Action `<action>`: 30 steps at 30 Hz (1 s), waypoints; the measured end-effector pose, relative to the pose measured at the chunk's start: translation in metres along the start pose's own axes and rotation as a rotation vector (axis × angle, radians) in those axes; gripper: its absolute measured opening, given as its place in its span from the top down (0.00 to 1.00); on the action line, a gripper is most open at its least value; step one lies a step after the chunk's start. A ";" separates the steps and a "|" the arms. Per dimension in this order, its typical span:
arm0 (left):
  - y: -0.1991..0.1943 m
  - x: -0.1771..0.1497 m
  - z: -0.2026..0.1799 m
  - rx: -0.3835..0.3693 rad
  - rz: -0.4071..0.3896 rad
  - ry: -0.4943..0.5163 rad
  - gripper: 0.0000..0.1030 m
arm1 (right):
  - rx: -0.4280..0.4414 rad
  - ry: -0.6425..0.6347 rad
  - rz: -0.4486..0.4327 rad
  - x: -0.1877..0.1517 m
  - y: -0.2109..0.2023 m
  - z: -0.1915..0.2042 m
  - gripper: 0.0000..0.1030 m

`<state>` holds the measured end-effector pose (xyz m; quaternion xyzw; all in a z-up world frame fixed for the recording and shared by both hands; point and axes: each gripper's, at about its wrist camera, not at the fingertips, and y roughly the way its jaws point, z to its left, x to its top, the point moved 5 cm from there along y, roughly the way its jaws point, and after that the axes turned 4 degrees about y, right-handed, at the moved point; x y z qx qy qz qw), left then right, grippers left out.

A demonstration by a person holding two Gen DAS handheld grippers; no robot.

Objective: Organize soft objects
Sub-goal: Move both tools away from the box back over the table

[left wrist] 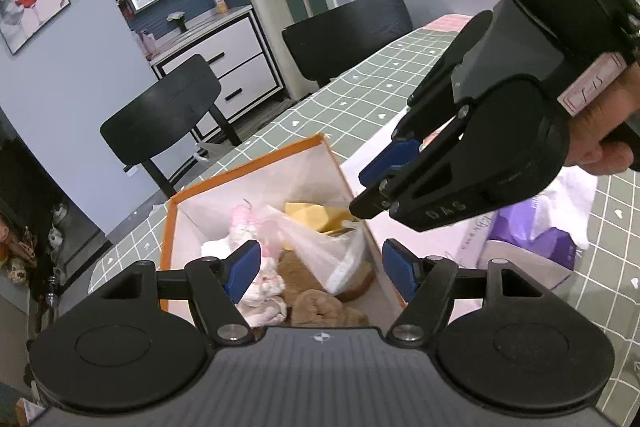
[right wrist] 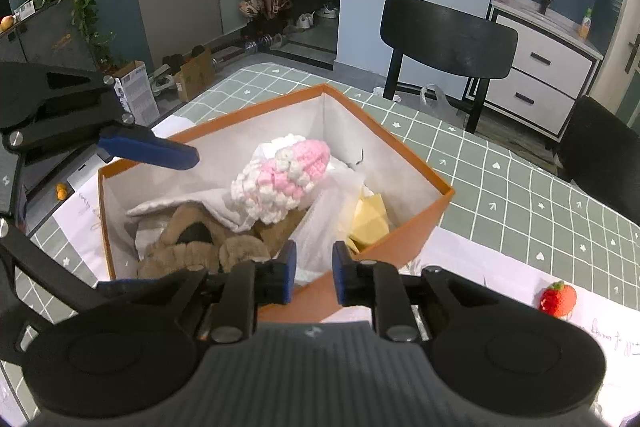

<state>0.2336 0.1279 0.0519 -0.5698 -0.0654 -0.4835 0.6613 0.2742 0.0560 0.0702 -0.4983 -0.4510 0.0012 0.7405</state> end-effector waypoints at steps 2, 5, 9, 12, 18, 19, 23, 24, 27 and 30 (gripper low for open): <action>0.000 0.002 -0.002 -0.003 -0.007 -0.007 0.20 | 0.004 0.005 -0.008 -0.004 -0.005 -0.004 0.82; -0.003 0.004 -0.005 -0.005 -0.035 -0.036 0.19 | 0.020 0.027 -0.031 -0.010 -0.017 -0.010 0.82; -0.004 0.005 -0.013 -0.013 -0.047 -0.046 0.17 | 0.026 0.042 -0.047 -0.027 -0.031 -0.022 0.82; -0.003 0.007 -0.019 0.036 -0.049 -0.036 0.15 | 0.028 0.062 -0.057 -0.042 -0.043 -0.036 0.82; -0.003 0.005 -0.040 0.044 -0.037 0.031 0.15 | -0.002 0.089 -0.073 -0.072 -0.065 -0.067 0.80; -0.005 0.004 -0.044 0.058 -0.046 0.046 0.15 | -0.018 0.084 -0.078 -0.079 -0.069 -0.072 0.80; -0.011 -0.004 -0.062 0.020 -0.062 0.025 0.15 | -0.041 0.083 -0.093 -0.104 -0.081 -0.089 0.77; -0.011 -0.007 -0.068 0.003 -0.064 0.012 0.15 | -0.039 0.087 -0.095 -0.111 -0.084 -0.093 0.77; -0.004 -0.018 -0.091 -0.031 -0.051 0.026 0.15 | -0.027 0.099 -0.093 -0.132 -0.092 -0.104 0.76; 0.001 -0.030 -0.115 -0.017 -0.047 0.077 0.15 | -0.022 0.092 -0.086 -0.151 -0.101 -0.110 0.75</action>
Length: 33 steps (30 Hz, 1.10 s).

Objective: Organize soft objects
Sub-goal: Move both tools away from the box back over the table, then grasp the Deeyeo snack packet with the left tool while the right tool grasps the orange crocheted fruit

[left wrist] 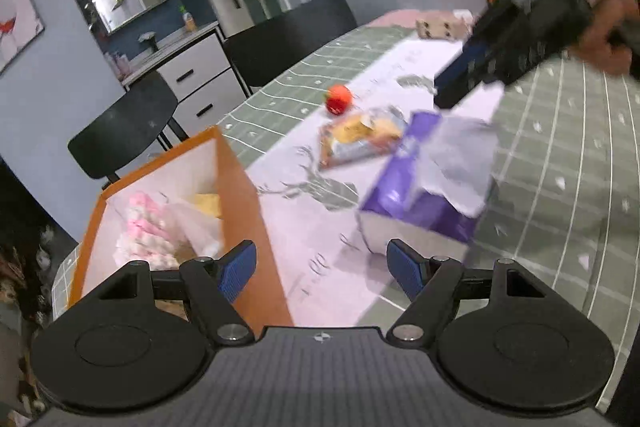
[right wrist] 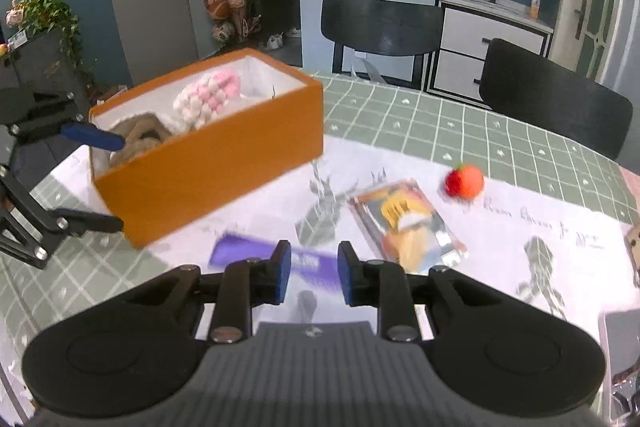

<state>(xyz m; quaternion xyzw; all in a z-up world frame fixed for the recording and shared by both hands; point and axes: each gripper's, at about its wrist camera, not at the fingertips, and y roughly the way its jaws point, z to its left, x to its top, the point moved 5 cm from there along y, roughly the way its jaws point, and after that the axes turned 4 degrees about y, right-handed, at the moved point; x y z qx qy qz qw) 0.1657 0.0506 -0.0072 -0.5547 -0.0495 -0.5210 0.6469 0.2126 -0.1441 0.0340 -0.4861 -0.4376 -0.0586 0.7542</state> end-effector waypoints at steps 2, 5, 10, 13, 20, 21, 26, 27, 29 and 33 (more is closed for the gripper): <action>0.003 -0.007 -0.012 -0.004 -0.001 0.012 0.15 | 0.009 0.006 -0.008 -0.011 -0.011 -0.005 0.71; 0.010 -0.013 -0.025 -0.033 0.014 0.002 0.15 | 0.022 0.026 -0.012 -0.030 -0.023 -0.012 0.70; 0.021 -0.016 -0.044 -0.061 0.062 0.137 0.15 | -0.001 0.079 -0.011 -0.052 -0.026 -0.031 0.70; 0.018 -0.005 -0.043 -0.084 0.068 0.241 0.15 | -0.018 0.124 -0.022 -0.056 -0.024 -0.044 0.69; 0.028 0.016 -0.034 -0.205 0.122 0.449 0.15 | -0.033 0.165 -0.058 -0.053 -0.029 -0.057 0.60; 0.033 0.015 -0.037 -0.223 0.138 0.509 0.15 | -0.032 0.165 -0.059 -0.052 -0.029 -0.057 0.59; 0.065 0.014 -0.041 -0.237 0.252 0.675 0.15 | -0.051 0.153 -0.054 -0.054 -0.028 -0.060 0.53; 0.070 0.015 -0.040 -0.237 0.264 0.695 0.15 | -0.060 0.150 -0.049 -0.055 -0.026 -0.062 0.52; 0.079 0.020 -0.038 -0.243 0.272 0.742 0.15 | -0.080 0.145 -0.036 -0.058 -0.022 -0.066 0.52; 0.100 0.023 -0.030 -0.233 0.271 0.901 0.15 | -0.136 0.146 -0.007 -0.064 -0.014 -0.081 0.51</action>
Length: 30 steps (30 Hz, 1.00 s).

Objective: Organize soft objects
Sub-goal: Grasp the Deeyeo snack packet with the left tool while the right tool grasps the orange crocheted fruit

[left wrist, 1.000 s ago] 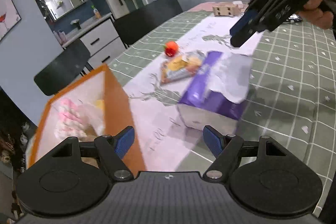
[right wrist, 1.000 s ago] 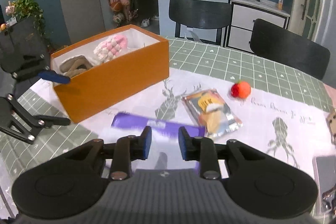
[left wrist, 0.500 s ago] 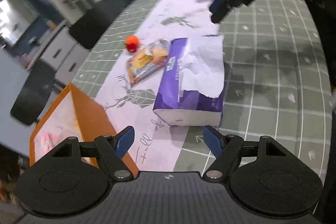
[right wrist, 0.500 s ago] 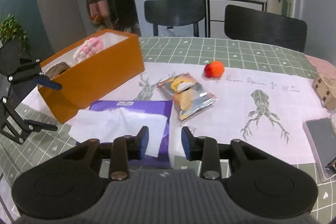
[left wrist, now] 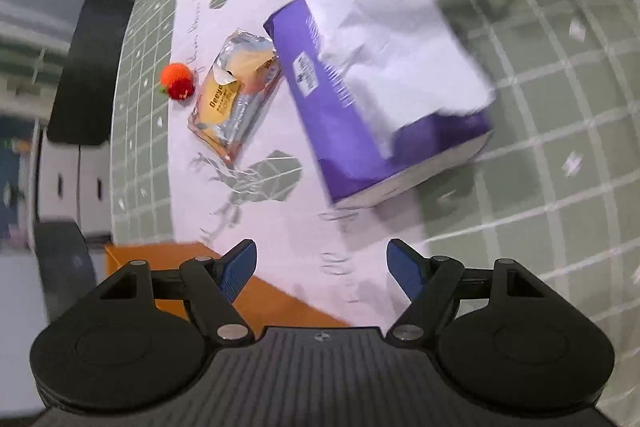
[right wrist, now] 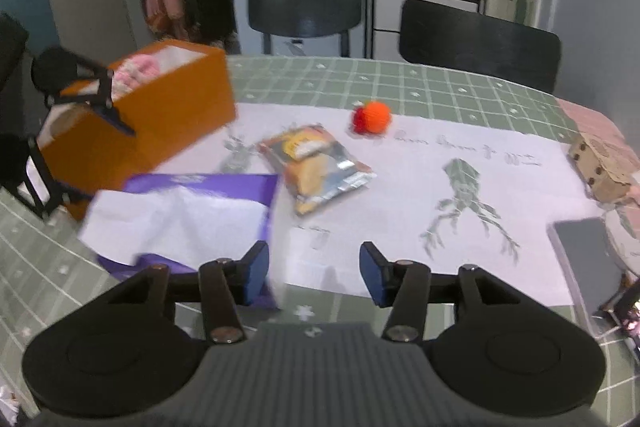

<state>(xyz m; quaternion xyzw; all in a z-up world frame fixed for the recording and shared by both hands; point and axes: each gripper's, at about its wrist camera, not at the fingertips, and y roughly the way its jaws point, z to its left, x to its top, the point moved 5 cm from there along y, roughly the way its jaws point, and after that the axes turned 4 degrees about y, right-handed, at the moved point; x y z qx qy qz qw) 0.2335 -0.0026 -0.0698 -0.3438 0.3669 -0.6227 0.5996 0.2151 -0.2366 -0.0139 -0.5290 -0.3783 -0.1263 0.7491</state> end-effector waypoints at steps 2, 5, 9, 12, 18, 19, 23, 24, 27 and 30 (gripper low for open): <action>0.008 -0.001 0.009 0.012 0.012 0.066 0.16 | -0.014 0.016 0.008 -0.001 0.003 -0.008 0.50; 0.022 0.001 0.028 0.042 0.009 0.121 0.16 | -0.035 0.035 0.014 -0.002 0.008 -0.018 0.46; 0.036 0.013 0.057 0.075 -0.027 0.143 0.17 | -0.052 0.054 0.044 -0.006 0.018 -0.027 0.46; 0.045 0.025 0.076 0.080 -0.105 0.128 0.17 | -0.058 0.062 0.058 -0.008 0.023 -0.031 0.46; 0.075 0.054 0.090 0.040 -0.207 0.168 0.16 | -0.052 0.065 0.064 -0.008 0.025 -0.032 0.46; 0.082 0.060 0.092 0.067 -0.241 0.181 0.16 | -0.049 0.065 0.066 -0.008 0.025 -0.032 0.46; 0.106 0.069 0.100 0.033 -0.213 0.224 0.16 | -0.033 0.058 0.057 -0.005 0.021 -0.026 0.45; 0.109 0.071 0.101 0.011 -0.233 0.237 0.16 | -0.028 0.054 0.053 -0.004 0.019 -0.024 0.45; 0.114 0.079 0.102 -0.024 -0.282 0.273 0.16 | -0.001 0.052 0.046 -0.002 0.015 -0.019 0.43; 0.123 0.085 0.106 -0.072 -0.277 0.270 0.12 | 0.026 0.058 0.048 -0.001 0.012 -0.015 0.42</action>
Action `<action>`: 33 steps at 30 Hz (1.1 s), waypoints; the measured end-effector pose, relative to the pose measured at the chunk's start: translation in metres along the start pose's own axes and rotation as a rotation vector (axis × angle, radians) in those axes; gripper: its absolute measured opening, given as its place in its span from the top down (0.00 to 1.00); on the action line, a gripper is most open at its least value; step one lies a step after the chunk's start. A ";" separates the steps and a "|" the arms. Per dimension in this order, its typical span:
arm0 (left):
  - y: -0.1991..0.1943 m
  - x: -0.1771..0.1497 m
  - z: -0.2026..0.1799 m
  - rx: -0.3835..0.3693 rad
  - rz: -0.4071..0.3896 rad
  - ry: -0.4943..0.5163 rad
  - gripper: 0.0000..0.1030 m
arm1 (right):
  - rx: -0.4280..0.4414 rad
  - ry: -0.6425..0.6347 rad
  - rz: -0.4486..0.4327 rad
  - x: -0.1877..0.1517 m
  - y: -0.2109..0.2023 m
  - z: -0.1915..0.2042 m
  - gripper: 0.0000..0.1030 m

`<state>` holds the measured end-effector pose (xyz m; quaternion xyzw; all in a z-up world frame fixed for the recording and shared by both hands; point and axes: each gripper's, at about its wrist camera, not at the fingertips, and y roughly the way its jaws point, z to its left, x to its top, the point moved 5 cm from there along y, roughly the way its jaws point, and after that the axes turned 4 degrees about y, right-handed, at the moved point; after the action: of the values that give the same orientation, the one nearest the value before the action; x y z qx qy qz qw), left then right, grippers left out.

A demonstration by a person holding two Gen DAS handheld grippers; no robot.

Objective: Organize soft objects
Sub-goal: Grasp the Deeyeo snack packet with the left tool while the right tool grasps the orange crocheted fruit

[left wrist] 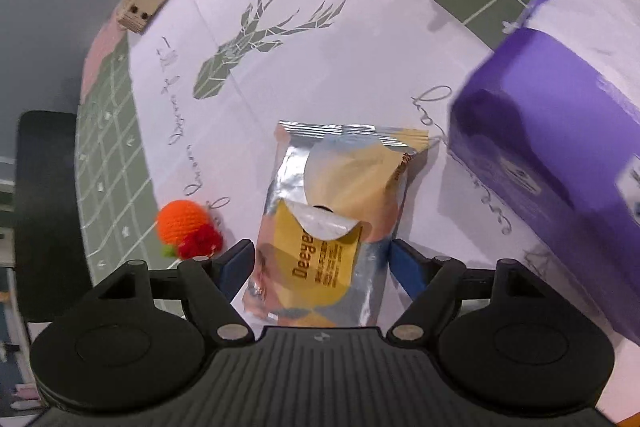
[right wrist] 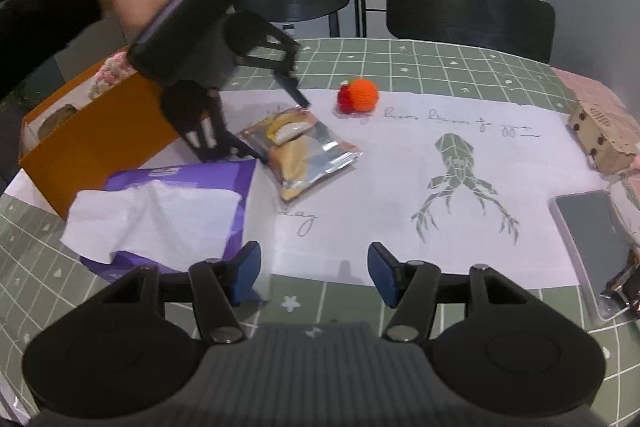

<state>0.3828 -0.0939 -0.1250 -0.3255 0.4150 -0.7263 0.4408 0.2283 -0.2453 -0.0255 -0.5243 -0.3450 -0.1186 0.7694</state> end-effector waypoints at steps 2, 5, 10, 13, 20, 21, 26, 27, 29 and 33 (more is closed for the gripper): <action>0.003 0.002 0.006 -0.021 -0.018 -0.015 0.08 | 0.006 -0.003 0.003 -0.001 0.000 0.002 0.42; 0.008 0.003 0.017 -0.080 -0.021 -0.076 0.04 | 0.018 0.004 0.012 -0.002 0.001 0.004 0.42; 0.023 -0.009 0.039 -0.168 0.013 -0.291 0.00 | 0.006 0.016 0.030 -0.006 0.007 0.000 0.42; 0.027 -0.016 0.045 -0.212 0.003 -0.394 0.00 | -0.007 0.022 0.036 -0.006 0.009 -0.002 0.42; 0.008 -0.029 0.034 -0.122 0.001 -0.446 0.14 | -0.036 0.059 0.050 -0.009 0.018 -0.015 0.42; 0.007 -0.033 0.034 -0.104 0.025 -0.465 0.14 | -0.042 0.066 0.051 -0.010 0.019 -0.017 0.42; -0.004 -0.047 0.016 -0.071 0.104 -0.502 0.19 | -0.087 0.083 0.036 0.002 0.035 -0.029 0.42; -0.004 -0.048 0.013 -0.075 0.116 -0.525 0.19 | -0.088 0.091 0.030 0.008 0.040 -0.031 0.42; -0.006 -0.048 0.011 -0.074 0.133 -0.556 0.19 | -0.086 0.124 0.027 0.029 0.054 -0.040 0.41; -0.006 -0.049 0.012 -0.078 0.172 -0.623 0.19 | -0.042 0.180 -0.012 0.082 0.086 -0.046 0.38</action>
<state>0.4103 -0.0517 -0.1191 -0.5125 0.3138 -0.5356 0.5933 0.3537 -0.2354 -0.0436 -0.5253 -0.2748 -0.1770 0.7856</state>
